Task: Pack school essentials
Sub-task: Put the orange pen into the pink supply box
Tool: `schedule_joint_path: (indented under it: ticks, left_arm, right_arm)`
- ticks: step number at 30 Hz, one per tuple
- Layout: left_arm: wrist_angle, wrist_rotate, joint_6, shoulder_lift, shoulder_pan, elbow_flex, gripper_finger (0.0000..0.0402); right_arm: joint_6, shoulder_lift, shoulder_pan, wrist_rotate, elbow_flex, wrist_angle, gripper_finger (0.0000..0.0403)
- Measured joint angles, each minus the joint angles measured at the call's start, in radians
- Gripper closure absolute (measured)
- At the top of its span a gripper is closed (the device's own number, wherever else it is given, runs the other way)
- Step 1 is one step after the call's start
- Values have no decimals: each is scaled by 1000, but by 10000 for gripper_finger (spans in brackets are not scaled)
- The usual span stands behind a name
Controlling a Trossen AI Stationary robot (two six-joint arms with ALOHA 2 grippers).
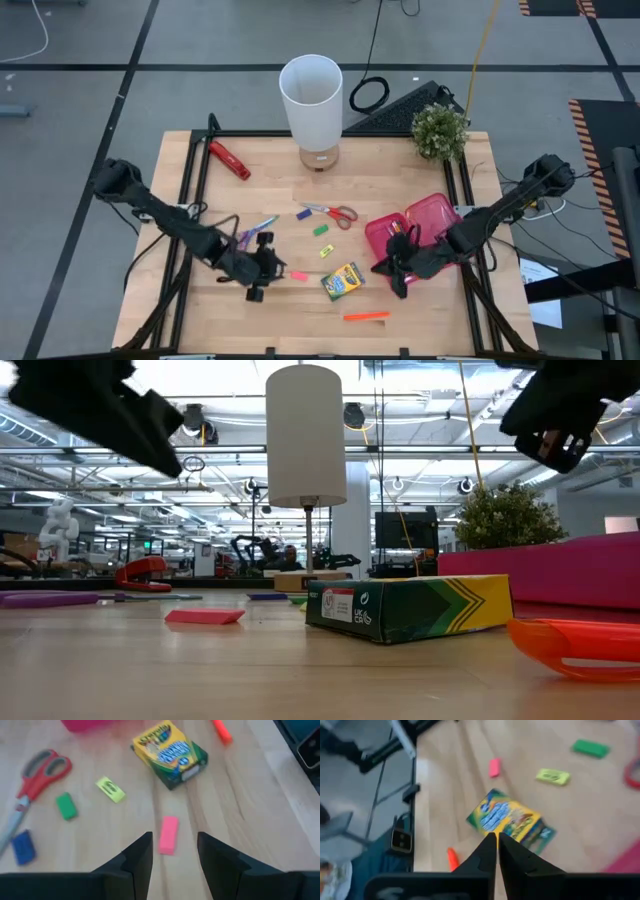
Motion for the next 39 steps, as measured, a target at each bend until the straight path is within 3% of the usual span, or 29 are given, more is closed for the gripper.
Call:
schedule_joint_path:
  ticks: [5,14,23,39]
  left_arm:
    - [15,-75,-65,74,-78,0,243]
    - [69,-126,-88,123,-99,0,243]
    - [139,-126,-62,123,-94,0,243]
    - [237,-131,48,122,-48,0,243]
  right_arm:
    - [-37,152,64,-9,115,5,347]
    - [-117,399,108,-160,333,-121,274]
    - [-109,504,168,-156,372,-223,272]
    - [-113,593,169,-128,366,-228,278]
